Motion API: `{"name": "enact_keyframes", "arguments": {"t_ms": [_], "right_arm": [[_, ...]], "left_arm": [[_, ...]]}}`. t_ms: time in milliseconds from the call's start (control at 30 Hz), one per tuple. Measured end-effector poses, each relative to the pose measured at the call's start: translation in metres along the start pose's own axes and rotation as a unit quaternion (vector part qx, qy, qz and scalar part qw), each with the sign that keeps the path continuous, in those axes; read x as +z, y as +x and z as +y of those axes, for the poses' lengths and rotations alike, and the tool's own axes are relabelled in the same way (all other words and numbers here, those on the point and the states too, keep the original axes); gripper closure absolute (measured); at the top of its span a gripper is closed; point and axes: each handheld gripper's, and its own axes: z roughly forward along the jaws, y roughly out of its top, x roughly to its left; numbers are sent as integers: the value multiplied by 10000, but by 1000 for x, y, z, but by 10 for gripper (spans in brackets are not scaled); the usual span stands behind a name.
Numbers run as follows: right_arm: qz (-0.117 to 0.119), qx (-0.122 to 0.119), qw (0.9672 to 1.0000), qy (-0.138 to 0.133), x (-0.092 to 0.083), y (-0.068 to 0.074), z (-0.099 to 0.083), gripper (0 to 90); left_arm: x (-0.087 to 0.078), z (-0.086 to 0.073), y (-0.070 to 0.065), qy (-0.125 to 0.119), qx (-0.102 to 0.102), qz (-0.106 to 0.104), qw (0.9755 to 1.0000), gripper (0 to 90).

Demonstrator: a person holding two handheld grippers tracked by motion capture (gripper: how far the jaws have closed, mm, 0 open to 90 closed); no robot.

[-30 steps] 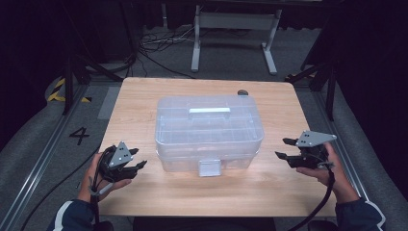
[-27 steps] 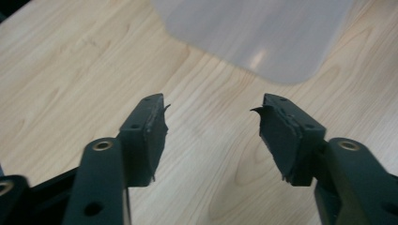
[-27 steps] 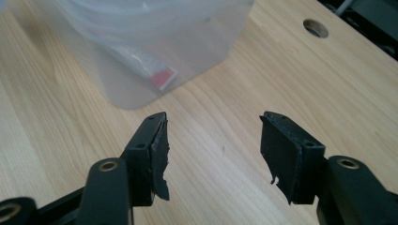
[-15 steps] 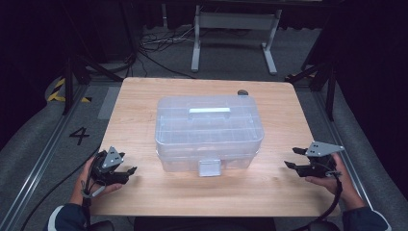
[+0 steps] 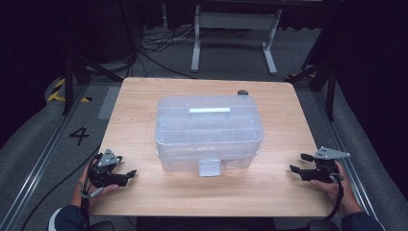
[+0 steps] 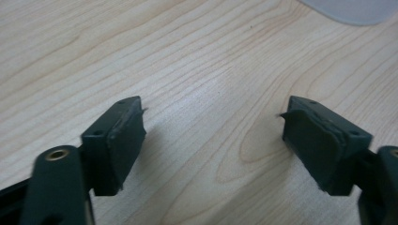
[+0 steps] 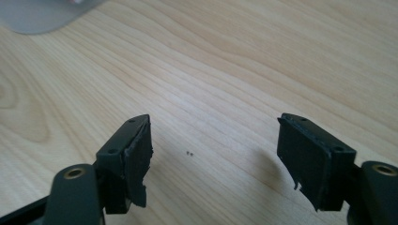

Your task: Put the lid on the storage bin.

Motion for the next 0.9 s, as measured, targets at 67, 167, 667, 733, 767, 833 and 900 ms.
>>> {"name": "enact_keyframes", "arguments": {"t_ms": [67,167,667,733,767,833,900], "right_arm": [[-34,54,10000,62,4,-2,-2,250],[-14,156,9998,76,3,-4,-2,252],[-57,136,9998,97,4,-2,-2,221],[-60,145,9998,98,5,-2,-2,219],[-60,145,9998,98,5,-2,-2,219],[-64,147,9998,100,5,-2,-2,219],[-63,150,9998,99,5,-2,-2,219]], "left_arm": [[0,0,1,28,-79,36,10000,187],[0,-1,1,29,-114,31,9999,184],[1,0,1,40,-177,70,9998,164],[1,0,1,31,-201,84,9998,160],[1,0,1,31,-201,84,9998,160],[1,0,1,33,-203,88,9997,158],[1,0,1,33,-208,91,9997,157]]}}
